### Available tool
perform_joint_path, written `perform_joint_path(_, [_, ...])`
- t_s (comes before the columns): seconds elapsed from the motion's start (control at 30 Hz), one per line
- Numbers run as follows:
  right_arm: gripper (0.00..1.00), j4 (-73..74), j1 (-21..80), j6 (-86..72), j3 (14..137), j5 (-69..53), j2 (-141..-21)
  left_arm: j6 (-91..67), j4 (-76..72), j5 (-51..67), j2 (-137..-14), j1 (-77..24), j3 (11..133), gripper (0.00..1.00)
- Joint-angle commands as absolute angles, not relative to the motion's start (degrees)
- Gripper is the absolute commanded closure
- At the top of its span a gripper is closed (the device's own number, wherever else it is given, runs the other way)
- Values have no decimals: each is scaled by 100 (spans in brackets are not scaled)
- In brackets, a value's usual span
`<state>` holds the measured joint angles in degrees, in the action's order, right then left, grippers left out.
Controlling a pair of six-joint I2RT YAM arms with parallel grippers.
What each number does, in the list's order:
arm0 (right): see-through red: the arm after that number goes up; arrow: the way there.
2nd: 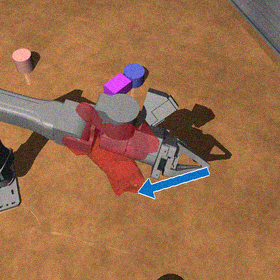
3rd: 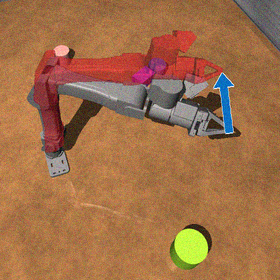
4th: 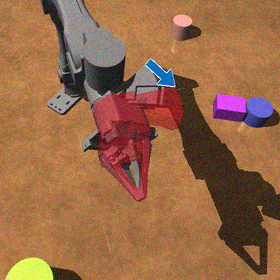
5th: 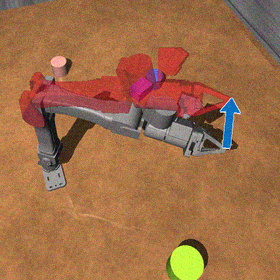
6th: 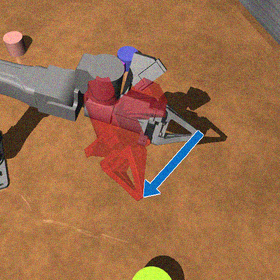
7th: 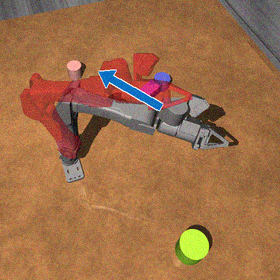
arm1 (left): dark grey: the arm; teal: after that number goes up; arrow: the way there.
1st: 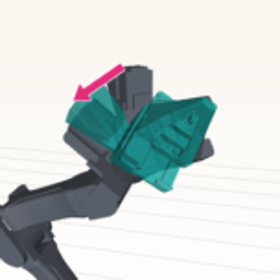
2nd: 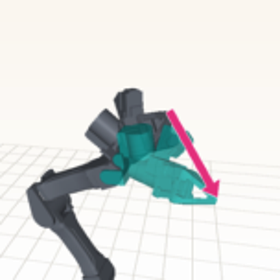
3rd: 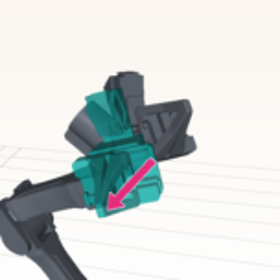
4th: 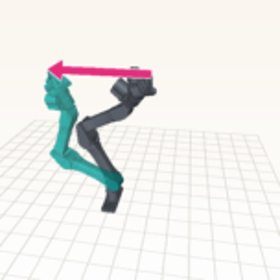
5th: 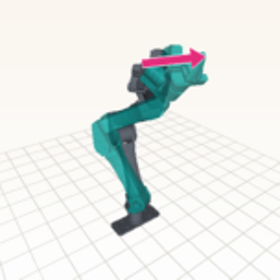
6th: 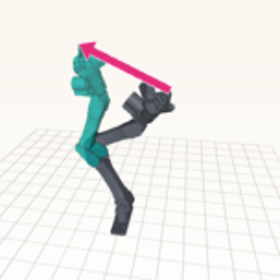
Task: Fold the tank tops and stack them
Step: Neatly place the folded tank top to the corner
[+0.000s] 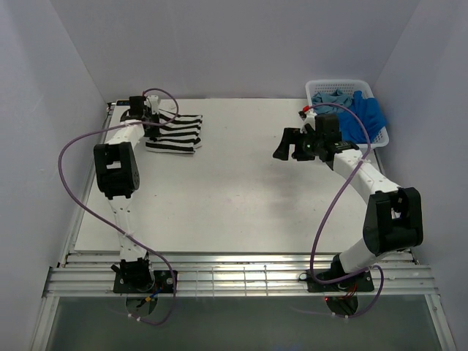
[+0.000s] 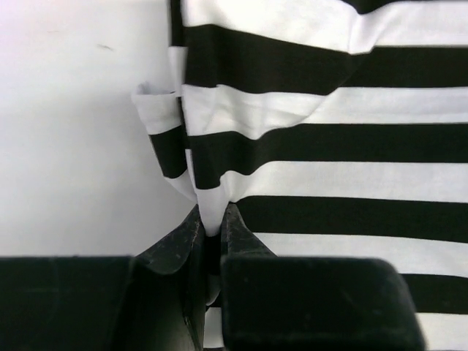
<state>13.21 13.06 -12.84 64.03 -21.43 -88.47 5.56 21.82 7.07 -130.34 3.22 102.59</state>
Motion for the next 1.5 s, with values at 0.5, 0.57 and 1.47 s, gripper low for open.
perform_joint_path(0.5, [10, 1687, 1134, -993, 7145, -1837, -8886, 1643, 2040, 246, -14888, 1142, 12920, 100])
perform_joint_path(0.57, [10, 1705, 1108, -984, 7172, -1846, -8912, 1853, 1987, 142, -14915, 1160, 12920, 100])
perform_joint_path(1.47, [10, 3841, -246, -1230, 11222, 1257, -11864, -1572, 1591, 561, -11726, 967, 11280, 2])
